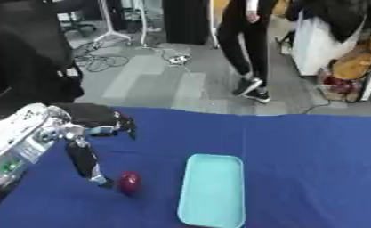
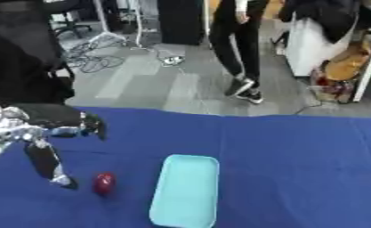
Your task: Pick up objects on the table and place them in the box.
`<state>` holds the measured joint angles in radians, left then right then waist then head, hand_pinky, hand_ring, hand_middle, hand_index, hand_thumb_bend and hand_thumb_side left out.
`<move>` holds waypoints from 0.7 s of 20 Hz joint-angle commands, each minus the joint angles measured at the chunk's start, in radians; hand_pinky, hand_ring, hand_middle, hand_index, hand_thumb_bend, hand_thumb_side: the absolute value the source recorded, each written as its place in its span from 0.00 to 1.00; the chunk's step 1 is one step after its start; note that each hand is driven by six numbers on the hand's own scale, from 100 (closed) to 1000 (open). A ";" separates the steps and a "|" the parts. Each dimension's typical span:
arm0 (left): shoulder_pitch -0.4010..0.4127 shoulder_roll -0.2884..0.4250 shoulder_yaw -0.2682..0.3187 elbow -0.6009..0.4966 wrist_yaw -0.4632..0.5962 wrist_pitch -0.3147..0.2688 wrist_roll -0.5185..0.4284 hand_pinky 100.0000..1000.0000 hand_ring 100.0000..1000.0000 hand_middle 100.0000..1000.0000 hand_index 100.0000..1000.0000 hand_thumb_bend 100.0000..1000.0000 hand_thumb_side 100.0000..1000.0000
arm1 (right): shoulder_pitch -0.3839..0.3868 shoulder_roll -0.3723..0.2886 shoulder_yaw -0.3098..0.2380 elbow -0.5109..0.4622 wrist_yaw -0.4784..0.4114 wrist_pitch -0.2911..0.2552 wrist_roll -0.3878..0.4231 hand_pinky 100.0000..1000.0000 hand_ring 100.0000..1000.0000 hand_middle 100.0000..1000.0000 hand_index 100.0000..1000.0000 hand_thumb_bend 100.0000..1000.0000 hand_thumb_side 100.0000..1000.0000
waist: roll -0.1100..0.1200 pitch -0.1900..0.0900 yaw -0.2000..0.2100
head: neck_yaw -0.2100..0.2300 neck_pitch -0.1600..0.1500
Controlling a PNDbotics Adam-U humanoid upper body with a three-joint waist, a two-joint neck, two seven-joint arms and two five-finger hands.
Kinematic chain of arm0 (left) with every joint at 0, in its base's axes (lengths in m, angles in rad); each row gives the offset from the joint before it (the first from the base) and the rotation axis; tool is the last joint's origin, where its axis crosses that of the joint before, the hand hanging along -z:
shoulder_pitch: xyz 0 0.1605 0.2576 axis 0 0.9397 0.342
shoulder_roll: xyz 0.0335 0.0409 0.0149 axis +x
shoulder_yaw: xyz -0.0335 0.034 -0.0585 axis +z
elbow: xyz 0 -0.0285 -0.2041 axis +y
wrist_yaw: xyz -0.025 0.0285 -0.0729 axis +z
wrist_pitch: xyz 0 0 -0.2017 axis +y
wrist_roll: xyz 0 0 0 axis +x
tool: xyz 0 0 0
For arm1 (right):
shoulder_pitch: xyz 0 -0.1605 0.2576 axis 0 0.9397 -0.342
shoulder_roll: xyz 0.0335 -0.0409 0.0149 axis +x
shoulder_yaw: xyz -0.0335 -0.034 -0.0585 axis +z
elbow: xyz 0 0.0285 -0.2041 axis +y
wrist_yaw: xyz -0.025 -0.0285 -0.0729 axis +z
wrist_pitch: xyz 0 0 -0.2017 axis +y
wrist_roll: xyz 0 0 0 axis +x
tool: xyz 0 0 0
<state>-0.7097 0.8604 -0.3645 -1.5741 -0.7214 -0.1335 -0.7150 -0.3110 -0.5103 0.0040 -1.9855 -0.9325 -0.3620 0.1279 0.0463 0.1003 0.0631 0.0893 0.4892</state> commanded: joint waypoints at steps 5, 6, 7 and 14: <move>-0.055 -0.001 -0.024 0.065 -0.009 -0.051 -0.032 0.67 0.65 0.82 0.82 0.58 0.28 | -0.019 -0.023 -0.001 -0.015 -0.008 0.007 0.004 0.10 0.22 0.31 0.73 0.00 0.89 | 0.002 -0.014 -0.006 | 0.015 0.009; -0.059 -0.004 -0.027 0.072 -0.006 -0.056 -0.037 0.63 0.62 0.80 0.81 0.57 0.28 | -0.020 -0.023 -0.001 -0.015 -0.008 0.008 0.005 0.10 0.22 0.31 0.73 0.00 0.89 | 0.002 -0.014 -0.006 | 0.015 0.011; -0.063 -0.007 -0.031 0.078 0.001 -0.061 -0.043 0.62 0.61 0.79 0.81 0.57 0.28 | -0.021 -0.023 0.000 -0.015 -0.009 0.009 0.006 0.10 0.22 0.31 0.73 0.00 0.89 | 0.003 -0.014 -0.007 | 0.015 0.012; -0.079 -0.018 -0.059 0.104 0.060 -0.072 -0.058 0.40 0.42 0.70 0.75 0.58 0.30 | -0.023 -0.023 0.001 -0.015 -0.011 0.015 0.009 0.10 0.22 0.31 0.73 0.00 0.89 | 0.004 -0.014 -0.010 | 0.007 0.008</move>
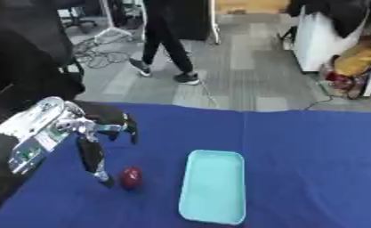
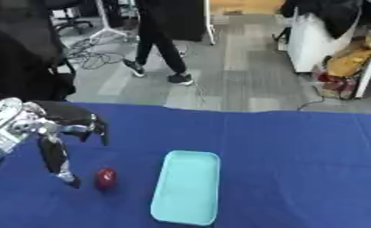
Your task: Pick up objects on the table and place them in the box.
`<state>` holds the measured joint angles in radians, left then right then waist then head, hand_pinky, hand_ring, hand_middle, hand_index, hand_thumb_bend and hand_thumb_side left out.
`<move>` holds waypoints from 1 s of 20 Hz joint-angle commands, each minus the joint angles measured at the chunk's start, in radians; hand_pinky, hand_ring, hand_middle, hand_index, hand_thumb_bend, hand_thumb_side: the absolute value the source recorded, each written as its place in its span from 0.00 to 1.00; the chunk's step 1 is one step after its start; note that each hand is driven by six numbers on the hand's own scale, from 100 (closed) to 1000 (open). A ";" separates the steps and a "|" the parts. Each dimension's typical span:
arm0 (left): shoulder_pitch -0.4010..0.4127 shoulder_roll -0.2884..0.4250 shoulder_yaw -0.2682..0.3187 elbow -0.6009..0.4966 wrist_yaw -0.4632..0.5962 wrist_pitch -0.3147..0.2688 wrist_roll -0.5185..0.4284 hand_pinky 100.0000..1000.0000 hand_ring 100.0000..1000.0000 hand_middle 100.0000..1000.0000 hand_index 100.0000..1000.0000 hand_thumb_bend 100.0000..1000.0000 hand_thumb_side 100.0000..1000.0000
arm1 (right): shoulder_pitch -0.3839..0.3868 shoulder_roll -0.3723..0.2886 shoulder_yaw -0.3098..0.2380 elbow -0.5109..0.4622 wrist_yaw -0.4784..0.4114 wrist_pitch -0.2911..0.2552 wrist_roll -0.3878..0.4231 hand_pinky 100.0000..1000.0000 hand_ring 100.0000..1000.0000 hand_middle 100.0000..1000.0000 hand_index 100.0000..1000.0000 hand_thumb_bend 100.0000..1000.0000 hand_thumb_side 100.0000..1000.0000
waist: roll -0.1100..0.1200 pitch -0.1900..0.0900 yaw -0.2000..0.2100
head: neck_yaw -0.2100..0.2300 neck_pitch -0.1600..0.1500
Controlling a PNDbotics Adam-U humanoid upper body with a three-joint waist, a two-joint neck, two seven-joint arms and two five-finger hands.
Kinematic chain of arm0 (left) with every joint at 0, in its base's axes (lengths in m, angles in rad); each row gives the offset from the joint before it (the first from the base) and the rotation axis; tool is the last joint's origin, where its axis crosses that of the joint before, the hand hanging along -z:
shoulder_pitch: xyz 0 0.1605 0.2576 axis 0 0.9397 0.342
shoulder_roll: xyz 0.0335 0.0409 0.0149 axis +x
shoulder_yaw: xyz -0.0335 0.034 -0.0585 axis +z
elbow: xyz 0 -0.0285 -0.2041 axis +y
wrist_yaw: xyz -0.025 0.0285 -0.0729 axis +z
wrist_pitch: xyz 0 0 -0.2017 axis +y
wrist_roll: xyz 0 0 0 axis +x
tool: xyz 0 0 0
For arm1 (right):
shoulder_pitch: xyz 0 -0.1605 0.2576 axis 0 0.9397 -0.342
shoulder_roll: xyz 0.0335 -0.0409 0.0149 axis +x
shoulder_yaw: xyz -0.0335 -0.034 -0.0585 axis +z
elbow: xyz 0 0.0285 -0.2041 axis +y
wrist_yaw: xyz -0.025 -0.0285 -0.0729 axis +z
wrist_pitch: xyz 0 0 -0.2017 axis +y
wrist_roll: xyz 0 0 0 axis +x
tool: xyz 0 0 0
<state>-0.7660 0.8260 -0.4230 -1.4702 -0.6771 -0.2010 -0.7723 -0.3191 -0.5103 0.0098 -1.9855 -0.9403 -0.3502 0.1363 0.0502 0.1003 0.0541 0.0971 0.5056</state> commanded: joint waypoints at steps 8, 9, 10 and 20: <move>-0.046 -0.001 -0.034 0.036 -0.038 -0.041 0.033 0.36 0.41 0.68 0.73 0.68 0.28 | -0.017 -0.022 -0.008 -0.015 -0.005 0.002 -0.011 0.10 0.22 0.31 0.73 0.00 0.89 | 0.000 -0.014 -0.003 | -0.004 -0.030; -0.050 -0.005 -0.038 0.045 -0.052 -0.049 0.033 0.36 0.41 0.68 0.73 0.70 0.28 | -0.017 -0.022 -0.007 -0.015 -0.005 0.002 -0.012 0.10 0.22 0.31 0.73 0.00 0.89 | 0.000 -0.014 -0.004 | -0.004 -0.032; -0.055 -0.009 -0.041 0.056 -0.069 -0.058 0.036 0.36 0.41 0.68 0.73 0.72 0.27 | -0.018 -0.022 -0.007 -0.015 -0.006 0.002 -0.013 0.10 0.22 0.31 0.73 0.00 0.89 | 0.000 -0.014 -0.005 | -0.004 -0.034; -0.100 -0.102 -0.033 0.253 -0.323 -0.158 0.163 0.43 0.48 0.75 0.74 0.82 0.26 | -0.030 -0.017 -0.007 -0.015 -0.014 0.005 -0.017 0.10 0.23 0.31 0.73 0.00 0.89 | -0.002 -0.011 -0.015 | -0.007 -0.069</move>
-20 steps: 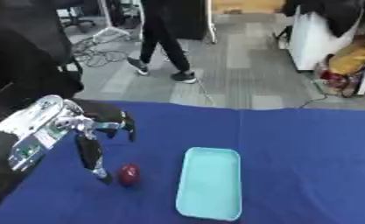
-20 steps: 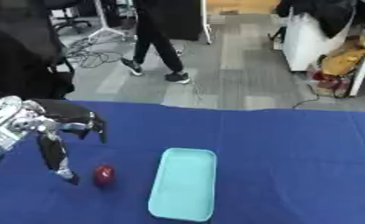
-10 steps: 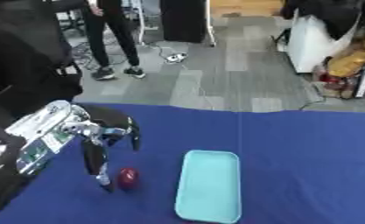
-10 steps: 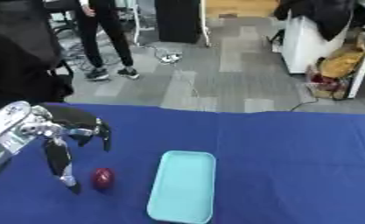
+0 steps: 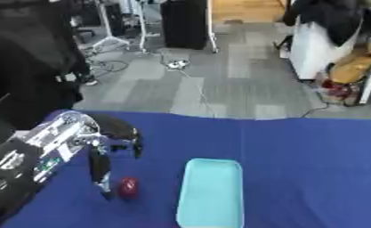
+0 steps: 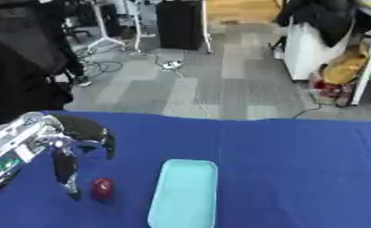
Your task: Pick up objects on the table and place them in the box.
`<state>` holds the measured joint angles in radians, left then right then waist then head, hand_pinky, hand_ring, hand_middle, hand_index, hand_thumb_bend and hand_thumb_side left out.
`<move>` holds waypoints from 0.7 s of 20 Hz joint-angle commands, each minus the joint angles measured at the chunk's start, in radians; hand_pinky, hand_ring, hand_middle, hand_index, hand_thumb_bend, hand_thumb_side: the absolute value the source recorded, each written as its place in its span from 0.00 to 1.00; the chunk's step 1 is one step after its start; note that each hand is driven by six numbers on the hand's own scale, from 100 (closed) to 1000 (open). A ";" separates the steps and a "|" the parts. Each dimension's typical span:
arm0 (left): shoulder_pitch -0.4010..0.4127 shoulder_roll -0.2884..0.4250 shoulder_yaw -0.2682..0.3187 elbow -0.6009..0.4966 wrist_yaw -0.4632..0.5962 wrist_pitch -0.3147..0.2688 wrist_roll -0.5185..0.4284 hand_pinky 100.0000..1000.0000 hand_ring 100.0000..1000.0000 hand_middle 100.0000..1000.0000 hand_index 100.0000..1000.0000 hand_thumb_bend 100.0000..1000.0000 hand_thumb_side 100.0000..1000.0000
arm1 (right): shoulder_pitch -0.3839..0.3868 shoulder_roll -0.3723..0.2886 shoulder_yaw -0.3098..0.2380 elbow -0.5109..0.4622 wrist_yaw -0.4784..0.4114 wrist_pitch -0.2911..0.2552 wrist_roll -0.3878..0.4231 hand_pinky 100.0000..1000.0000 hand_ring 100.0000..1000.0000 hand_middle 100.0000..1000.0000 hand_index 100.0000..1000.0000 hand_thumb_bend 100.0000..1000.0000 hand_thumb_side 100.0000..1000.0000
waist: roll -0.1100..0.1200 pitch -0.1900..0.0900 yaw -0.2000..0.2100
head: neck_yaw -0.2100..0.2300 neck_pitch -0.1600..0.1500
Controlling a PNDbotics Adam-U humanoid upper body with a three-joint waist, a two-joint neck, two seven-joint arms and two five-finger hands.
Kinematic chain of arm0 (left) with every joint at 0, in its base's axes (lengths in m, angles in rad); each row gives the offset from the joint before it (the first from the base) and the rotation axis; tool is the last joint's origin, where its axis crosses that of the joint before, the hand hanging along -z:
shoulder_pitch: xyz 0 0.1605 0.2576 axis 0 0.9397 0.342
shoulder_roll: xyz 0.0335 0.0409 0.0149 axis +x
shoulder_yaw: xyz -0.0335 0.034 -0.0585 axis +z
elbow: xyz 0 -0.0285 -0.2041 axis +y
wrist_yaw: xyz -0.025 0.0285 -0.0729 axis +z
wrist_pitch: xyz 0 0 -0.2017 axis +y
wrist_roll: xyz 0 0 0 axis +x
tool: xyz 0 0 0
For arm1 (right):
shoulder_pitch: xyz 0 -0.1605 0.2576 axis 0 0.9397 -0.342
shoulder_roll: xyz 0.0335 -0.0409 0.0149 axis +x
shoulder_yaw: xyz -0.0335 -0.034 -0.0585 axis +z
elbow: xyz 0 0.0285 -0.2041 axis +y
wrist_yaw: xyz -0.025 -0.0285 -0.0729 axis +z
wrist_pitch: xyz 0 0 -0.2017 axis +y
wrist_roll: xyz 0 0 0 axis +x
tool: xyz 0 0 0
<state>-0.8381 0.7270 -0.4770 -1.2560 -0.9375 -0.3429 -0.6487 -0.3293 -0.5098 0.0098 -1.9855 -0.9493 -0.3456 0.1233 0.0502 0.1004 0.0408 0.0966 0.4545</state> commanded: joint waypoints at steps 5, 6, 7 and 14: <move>-0.041 -0.048 0.045 0.133 -0.162 -0.046 0.128 0.45 0.55 0.80 0.75 0.78 0.27 | -0.028 -0.014 -0.008 -0.015 -0.011 0.002 -0.007 0.11 0.23 0.31 0.73 0.00 0.89 | -0.003 -0.009 -0.007 | -0.006 -0.024; -0.042 -0.056 0.047 0.148 -0.170 -0.053 0.142 0.45 0.54 0.79 0.75 0.77 0.28 | -0.030 -0.013 -0.009 -0.015 -0.012 0.003 -0.008 0.11 0.23 0.31 0.73 0.00 0.89 | -0.003 -0.009 -0.008 | -0.006 -0.023; -0.043 -0.063 0.048 0.161 -0.176 -0.060 0.152 0.43 0.53 0.79 0.76 0.77 0.28 | -0.031 -0.013 -0.009 -0.015 -0.013 0.003 -0.009 0.11 0.23 0.31 0.73 0.00 0.89 | -0.002 -0.008 -0.009 | -0.006 -0.023; -0.044 -0.096 0.049 0.227 -0.176 -0.090 0.162 0.39 0.50 0.76 0.75 0.72 0.30 | -0.039 -0.011 -0.010 -0.015 -0.018 0.006 -0.012 0.11 0.23 0.31 0.73 0.00 0.89 | -0.001 -0.007 -0.015 | -0.003 -0.014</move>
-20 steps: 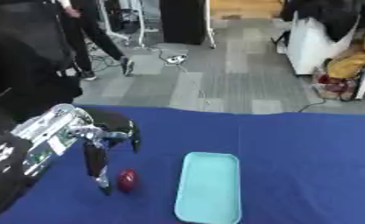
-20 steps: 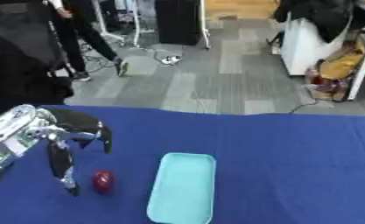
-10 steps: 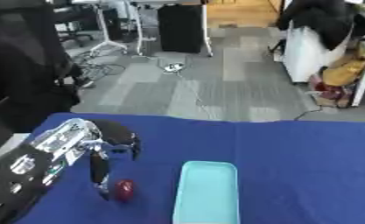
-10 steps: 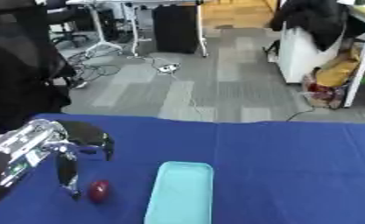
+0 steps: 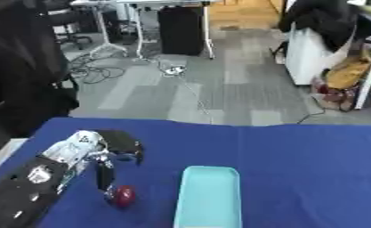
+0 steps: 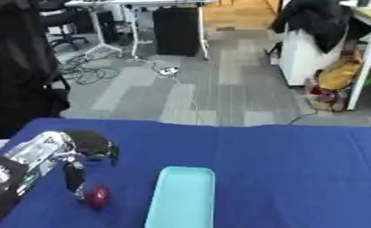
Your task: Pick up objects on the table and place them in the box.
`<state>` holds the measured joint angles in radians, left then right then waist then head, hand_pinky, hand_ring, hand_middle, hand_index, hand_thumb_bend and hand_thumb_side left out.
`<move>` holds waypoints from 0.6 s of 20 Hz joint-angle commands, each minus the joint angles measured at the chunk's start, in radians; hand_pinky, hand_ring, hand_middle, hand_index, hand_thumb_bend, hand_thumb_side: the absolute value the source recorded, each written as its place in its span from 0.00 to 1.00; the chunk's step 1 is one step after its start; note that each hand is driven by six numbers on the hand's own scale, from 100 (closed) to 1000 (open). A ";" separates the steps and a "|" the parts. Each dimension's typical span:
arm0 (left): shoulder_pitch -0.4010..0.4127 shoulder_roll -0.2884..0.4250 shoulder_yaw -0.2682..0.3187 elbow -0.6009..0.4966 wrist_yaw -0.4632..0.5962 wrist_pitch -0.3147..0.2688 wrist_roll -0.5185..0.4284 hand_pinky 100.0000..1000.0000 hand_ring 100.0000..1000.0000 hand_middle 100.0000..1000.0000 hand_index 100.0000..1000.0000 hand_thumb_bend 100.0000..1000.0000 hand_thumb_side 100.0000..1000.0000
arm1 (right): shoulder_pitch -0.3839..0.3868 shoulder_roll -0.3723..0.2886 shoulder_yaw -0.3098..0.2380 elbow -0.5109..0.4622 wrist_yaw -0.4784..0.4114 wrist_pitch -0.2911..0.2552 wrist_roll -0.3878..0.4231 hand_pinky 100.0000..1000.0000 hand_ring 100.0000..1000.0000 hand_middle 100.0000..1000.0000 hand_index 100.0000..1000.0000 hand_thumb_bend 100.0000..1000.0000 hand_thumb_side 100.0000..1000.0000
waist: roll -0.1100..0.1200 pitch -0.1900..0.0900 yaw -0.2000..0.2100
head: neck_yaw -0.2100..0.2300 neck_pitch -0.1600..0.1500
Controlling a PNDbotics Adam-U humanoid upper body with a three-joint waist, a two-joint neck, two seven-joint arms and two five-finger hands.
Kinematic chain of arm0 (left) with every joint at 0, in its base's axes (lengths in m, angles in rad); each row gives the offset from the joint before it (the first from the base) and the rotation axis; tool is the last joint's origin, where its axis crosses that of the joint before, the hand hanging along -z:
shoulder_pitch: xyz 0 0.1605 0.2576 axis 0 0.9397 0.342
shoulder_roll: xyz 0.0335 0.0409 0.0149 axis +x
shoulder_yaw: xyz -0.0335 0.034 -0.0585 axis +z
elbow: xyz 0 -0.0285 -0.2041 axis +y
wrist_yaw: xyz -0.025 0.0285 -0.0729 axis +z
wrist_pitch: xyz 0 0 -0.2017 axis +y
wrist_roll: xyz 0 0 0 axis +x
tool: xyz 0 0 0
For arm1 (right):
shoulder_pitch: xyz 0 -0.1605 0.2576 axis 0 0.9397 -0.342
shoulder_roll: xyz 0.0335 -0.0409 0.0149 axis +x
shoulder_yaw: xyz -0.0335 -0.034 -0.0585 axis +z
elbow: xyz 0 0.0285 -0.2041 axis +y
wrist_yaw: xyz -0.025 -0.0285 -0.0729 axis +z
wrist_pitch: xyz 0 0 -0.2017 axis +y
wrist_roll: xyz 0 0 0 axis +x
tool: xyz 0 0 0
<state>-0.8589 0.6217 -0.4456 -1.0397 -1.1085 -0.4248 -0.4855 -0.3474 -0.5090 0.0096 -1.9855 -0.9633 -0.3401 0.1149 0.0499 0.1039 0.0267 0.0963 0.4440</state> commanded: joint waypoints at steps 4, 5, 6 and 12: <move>-0.024 0.002 0.014 0.030 -0.001 -0.017 -0.022 0.36 0.47 0.74 0.75 0.72 0.30 | -0.022 -0.012 -0.010 -0.015 -0.006 0.001 -0.005 0.11 0.23 0.31 0.73 0.00 0.89 | -0.001 -0.011 -0.002 | 0.000 0.000; -0.024 0.002 0.013 0.032 -0.001 -0.019 -0.028 0.34 0.46 0.73 0.75 0.73 0.30 | -0.022 -0.012 -0.010 -0.015 -0.006 0.001 -0.005 0.11 0.23 0.31 0.73 0.00 0.89 | 0.000 -0.011 -0.002 | 0.001 0.001; -0.025 0.001 0.012 0.033 0.001 -0.022 -0.032 0.34 0.46 0.73 0.75 0.73 0.30 | -0.022 -0.012 -0.010 -0.015 -0.006 0.001 -0.004 0.11 0.23 0.31 0.73 0.00 0.89 | 0.000 -0.011 -0.001 | 0.001 0.002; -0.025 -0.001 0.005 0.031 0.009 -0.032 -0.048 0.28 0.41 0.68 0.73 0.77 0.28 | -0.020 -0.012 -0.010 -0.015 -0.005 0.001 -0.003 0.11 0.23 0.31 0.73 0.00 0.89 | -0.001 -0.011 0.000 | 0.004 0.005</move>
<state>-0.8591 0.6054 -0.4469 -0.9995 -1.1065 -0.4544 -0.5291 -0.3536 -0.5089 0.0094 -1.9855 -0.9665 -0.3389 0.1125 0.0502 0.1039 0.0263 0.0968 0.4482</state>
